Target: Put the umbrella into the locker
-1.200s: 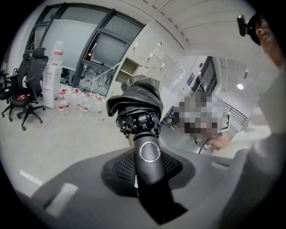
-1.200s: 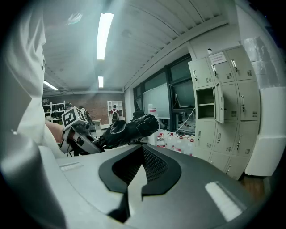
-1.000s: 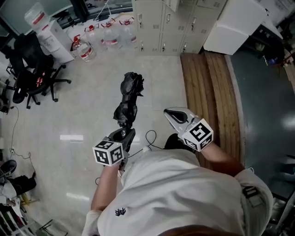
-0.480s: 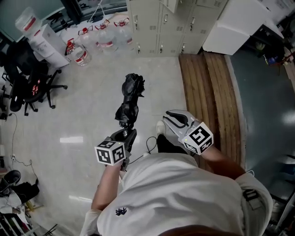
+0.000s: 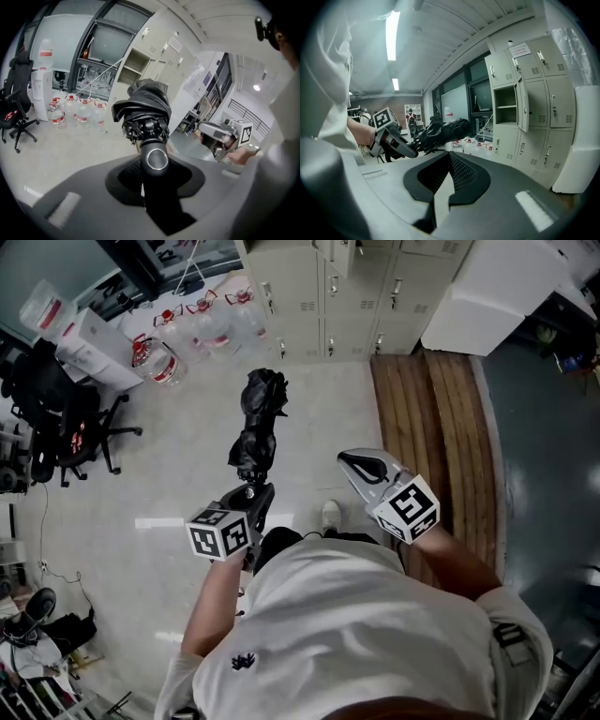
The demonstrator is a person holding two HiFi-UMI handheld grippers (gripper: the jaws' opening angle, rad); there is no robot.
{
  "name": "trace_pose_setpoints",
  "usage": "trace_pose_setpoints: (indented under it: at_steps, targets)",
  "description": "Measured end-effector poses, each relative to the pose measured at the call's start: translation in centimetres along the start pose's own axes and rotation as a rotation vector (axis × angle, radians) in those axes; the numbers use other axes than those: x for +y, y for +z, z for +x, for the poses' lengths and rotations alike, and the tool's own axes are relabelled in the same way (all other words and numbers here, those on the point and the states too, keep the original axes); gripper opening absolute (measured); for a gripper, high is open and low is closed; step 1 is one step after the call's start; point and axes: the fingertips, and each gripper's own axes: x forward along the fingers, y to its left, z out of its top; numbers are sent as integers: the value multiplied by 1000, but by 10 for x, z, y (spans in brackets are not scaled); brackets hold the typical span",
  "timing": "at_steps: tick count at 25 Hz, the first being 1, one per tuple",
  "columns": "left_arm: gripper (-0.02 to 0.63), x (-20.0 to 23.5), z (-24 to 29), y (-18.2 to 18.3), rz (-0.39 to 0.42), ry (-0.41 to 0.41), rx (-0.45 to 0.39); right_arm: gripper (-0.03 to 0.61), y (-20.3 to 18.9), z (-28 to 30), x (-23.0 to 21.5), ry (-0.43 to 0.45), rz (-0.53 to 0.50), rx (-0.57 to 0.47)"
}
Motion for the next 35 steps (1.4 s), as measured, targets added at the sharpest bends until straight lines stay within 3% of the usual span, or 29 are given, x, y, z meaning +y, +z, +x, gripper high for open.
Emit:
trace_pose_setpoints:
  at_steps: [8,15,29,35]
  targets:
    - [164,21,57,63,-6,-6,15,0,3,31,-55,-22,57,5]
    - [163,70,109,127,8,-42,28,0,14,83,-108,-90,75,21]
    - [164,183,213,305,81,-69,33,0,83,224,-204,-199,94,-3]
    - [164,205,262,360,104,-53,33,0,90,246,-238,-209,122,-6]
